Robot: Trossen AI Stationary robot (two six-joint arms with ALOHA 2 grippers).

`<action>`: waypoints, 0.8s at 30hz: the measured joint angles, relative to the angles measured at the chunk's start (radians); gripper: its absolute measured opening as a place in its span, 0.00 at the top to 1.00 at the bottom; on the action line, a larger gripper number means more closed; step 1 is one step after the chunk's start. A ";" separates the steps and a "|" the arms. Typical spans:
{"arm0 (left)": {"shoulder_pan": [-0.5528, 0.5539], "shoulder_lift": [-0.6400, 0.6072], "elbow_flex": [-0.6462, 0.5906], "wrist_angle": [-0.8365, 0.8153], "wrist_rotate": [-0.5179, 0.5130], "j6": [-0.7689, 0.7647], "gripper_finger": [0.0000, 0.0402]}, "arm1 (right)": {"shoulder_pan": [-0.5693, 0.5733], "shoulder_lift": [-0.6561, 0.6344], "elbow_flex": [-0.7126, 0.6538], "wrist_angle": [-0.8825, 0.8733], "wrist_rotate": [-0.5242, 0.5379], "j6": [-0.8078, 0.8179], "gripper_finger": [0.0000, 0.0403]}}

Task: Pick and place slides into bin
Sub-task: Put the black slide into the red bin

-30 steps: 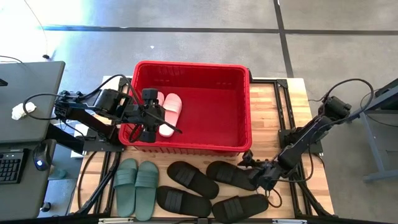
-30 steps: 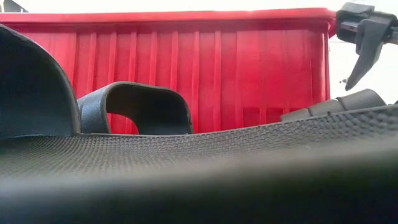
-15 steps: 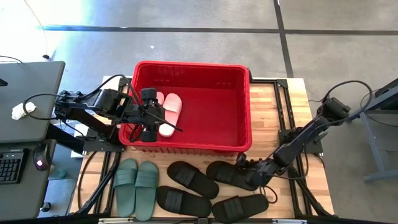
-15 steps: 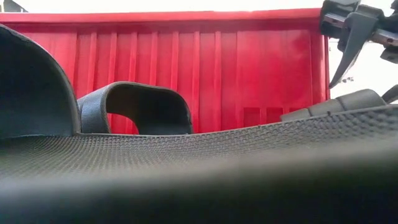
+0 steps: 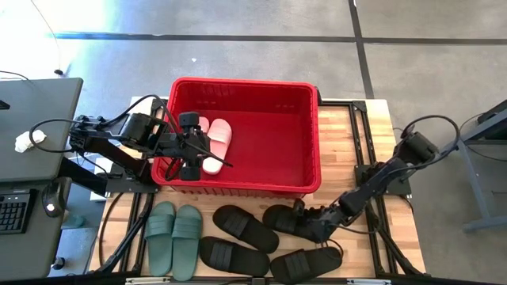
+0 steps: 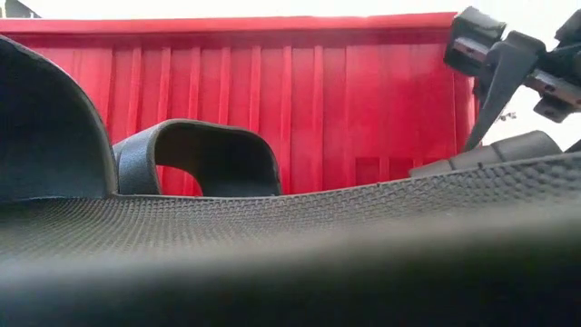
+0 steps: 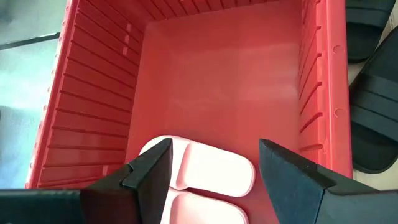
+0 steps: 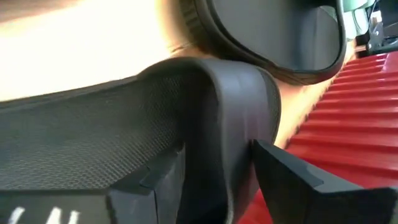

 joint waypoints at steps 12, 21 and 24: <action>0.000 0.000 0.000 -0.001 0.000 0.003 0.45 | -0.046 0.008 0.000 0.043 -0.041 0.029 0.78; 0.000 0.000 0.000 -0.001 0.000 0.003 0.45 | -0.047 0.008 0.000 0.063 0.022 0.184 0.98; 0.000 0.000 0.000 -0.001 0.000 0.000 0.45 | -0.046 0.002 0.000 0.075 0.022 0.217 0.99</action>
